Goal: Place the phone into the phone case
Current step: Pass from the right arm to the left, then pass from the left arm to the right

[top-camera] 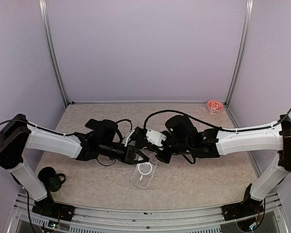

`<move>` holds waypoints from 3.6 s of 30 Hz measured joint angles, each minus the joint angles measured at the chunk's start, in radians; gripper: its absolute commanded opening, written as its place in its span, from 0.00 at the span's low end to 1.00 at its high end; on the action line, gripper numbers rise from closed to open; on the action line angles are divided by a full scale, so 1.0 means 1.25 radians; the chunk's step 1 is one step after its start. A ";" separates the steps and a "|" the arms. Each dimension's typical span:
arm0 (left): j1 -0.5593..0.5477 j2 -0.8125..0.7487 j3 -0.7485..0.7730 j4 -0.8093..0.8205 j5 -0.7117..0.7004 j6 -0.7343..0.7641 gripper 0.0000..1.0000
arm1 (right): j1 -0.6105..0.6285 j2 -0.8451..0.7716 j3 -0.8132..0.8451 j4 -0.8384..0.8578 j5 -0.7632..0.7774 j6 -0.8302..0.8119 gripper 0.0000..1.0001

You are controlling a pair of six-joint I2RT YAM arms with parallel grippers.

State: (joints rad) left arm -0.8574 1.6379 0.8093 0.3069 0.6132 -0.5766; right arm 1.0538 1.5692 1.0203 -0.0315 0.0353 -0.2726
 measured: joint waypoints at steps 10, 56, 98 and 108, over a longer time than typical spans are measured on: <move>-0.001 0.003 0.000 0.000 -0.009 -0.002 0.04 | 0.006 0.002 0.005 0.001 0.035 -0.012 0.26; 0.109 -0.392 -0.308 0.404 -0.303 -0.179 0.00 | -0.069 -0.019 -0.114 0.390 -0.449 0.578 0.77; 0.059 -0.421 -0.355 0.504 -0.406 -0.199 0.30 | -0.099 0.168 0.081 0.435 -0.640 0.759 0.06; 0.059 -0.439 -0.359 0.485 -0.419 -0.190 0.76 | -0.117 0.168 0.103 0.391 -0.646 0.740 0.03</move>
State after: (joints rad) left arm -0.7834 1.0893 0.3607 0.9134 0.0895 -0.8143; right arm 0.9081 1.7786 1.1496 0.4572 -0.7719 0.6529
